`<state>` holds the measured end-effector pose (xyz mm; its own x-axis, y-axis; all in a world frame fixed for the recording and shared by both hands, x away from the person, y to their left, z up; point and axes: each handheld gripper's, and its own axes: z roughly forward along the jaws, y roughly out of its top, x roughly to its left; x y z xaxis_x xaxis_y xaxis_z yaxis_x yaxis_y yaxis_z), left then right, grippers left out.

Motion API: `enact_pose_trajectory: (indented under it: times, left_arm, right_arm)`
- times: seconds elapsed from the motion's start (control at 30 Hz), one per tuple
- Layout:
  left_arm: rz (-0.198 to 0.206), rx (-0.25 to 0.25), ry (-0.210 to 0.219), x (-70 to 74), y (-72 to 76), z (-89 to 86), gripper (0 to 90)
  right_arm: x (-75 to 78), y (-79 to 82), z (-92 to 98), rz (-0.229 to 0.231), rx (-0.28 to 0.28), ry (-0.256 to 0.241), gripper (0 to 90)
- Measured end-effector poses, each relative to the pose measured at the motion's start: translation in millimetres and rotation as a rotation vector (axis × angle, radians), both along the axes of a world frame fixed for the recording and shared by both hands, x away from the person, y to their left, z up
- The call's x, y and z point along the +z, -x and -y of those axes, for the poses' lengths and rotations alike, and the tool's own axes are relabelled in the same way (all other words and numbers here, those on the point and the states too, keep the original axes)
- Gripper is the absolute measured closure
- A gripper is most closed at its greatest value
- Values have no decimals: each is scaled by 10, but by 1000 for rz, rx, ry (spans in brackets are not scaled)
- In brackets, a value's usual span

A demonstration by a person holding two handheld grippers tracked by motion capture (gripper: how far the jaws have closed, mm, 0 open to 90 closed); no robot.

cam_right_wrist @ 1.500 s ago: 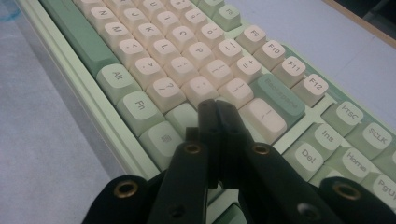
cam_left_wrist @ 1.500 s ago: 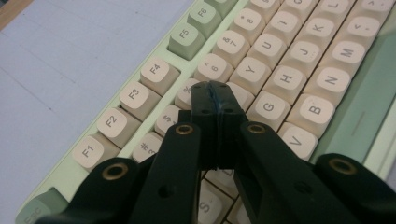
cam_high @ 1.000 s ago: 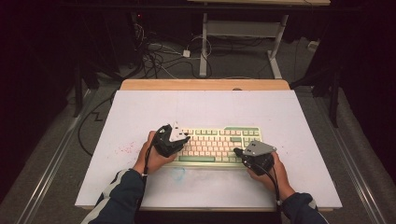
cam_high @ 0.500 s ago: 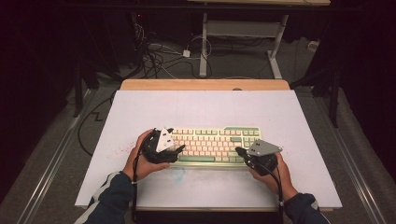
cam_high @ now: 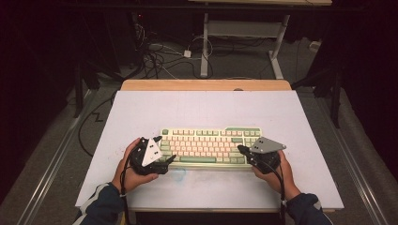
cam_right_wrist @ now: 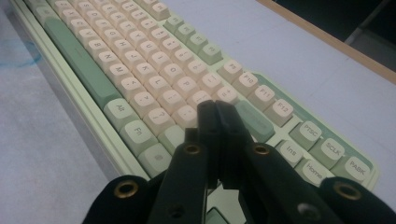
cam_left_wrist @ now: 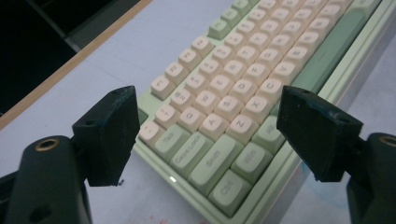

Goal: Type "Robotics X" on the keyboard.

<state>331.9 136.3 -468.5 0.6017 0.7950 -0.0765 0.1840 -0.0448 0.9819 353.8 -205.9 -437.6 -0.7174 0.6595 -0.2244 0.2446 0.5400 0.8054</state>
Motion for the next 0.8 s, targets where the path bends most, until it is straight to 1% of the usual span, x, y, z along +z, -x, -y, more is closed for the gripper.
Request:
enact_pose_trajectory:
  times: [0.07, 0.17, 0.23, 0.33, 0.37, 0.4, 0.47, 0.53, 0.6, 0.8]
  left_arm:
    - [-1, 2, -14, -29, 28, -43, 204]
    - [-5, 6, 2, -49, 70, -104, 204]
    - [-6, 13, 0, -65, 94, -140, 204]
    - [-18, 21, -2, -98, 126, -186, 204]
    - [-20, 24, -8, -110, 139, -197, 204]
    - [-18, 28, -14, -121, 151, -205, 204]
    - [-27, 26, -11, -130, 178, -225, 204]
    - [-24, 34, -15, -141, 199, -245, 204]
    - [-33, 36, -10, -154, 216, -268, 204]
    - [-47, 46, -21, -199, 250, -320, 204]
  right_arm:
    - [7, -17, -14, -2, 2, 4, 900]
    - [11, -30, -18, -6, 0, 4, 900]
    - [11, -36, -19, -9, -2, 4, 900]
    - [17, -61, -27, -12, -4, 0, 900]
    - [22, -71, -34, -15, -5, -2, 900]
    - [32, -90, -61, -16, -4, -2, 900]
    - [38, -102, -75, -16, -1, -2, 900]
    - [48, -123, -110, -19, -1, -2, 900]
    - [59, -159, -162, -20, 3, -1, 900]
    - [70, -229, -253, -27, 9, 2, 900]
